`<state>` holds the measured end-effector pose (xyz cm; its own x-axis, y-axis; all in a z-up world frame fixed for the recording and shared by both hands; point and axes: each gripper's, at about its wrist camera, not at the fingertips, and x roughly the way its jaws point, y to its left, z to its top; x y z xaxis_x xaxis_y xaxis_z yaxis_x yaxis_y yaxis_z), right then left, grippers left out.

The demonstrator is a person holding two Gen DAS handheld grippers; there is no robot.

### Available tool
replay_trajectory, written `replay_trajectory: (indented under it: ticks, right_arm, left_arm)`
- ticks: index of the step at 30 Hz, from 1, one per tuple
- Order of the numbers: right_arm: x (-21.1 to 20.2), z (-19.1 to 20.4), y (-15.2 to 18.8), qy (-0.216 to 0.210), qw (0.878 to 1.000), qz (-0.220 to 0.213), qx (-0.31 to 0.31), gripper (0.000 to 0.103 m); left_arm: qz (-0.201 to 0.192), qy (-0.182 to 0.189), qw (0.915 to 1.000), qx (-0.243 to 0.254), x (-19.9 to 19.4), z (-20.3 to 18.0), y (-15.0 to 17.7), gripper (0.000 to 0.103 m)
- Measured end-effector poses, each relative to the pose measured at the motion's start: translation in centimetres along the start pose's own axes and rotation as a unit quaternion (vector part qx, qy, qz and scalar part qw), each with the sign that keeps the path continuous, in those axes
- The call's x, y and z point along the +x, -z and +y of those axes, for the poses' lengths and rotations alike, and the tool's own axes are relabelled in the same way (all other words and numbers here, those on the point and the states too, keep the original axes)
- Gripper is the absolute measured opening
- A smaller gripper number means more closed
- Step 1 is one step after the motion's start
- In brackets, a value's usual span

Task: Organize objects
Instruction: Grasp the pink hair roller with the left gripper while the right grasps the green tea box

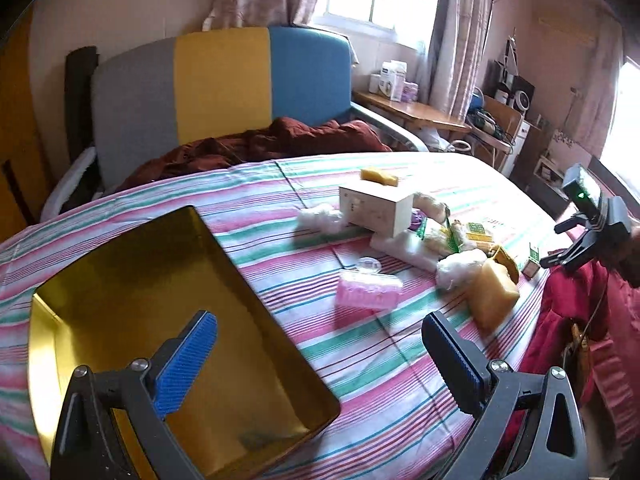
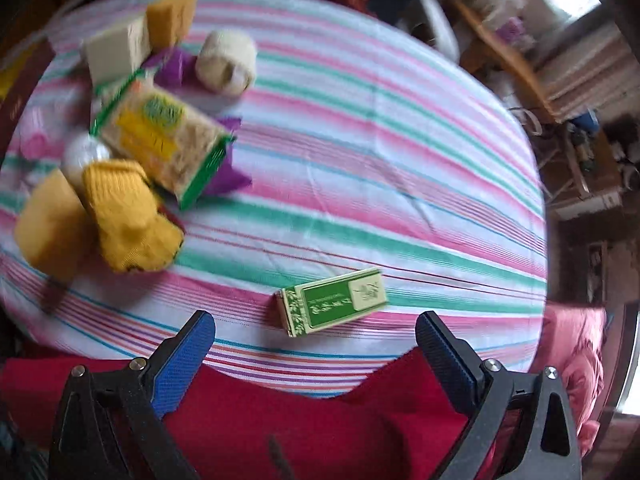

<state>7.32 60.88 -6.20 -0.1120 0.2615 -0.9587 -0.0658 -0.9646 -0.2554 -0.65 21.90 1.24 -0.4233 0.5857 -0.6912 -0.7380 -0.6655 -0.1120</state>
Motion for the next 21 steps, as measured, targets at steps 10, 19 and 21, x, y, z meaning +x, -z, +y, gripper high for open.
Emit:
replay_trajectory:
  ticks: [10, 19, 21]
  right_arm:
    - [3.3, -0.5, -1.4, -0.007, 0.997, 0.072, -0.033, 0.087]
    - [3.1, -1.1, -0.6, 0.003, 0.999, 0.052, -0.016, 0.072]
    - [2.8, -1.3, -0.4, -0.002, 0.999, 0.041, -0.007, 0.071]
  left_arm:
    - [0.034, 0.024, 0.9989, 0.022, 4.0, -2.1, -1.0, 0.103]
    - [0.069, 0.044, 0.9965, 0.02, 7.9, -2.7, -1.7, 0.103]
    - [0.075, 0.04, 0.9961, 0.024, 8.8, -3.0, -1.8, 0.103]
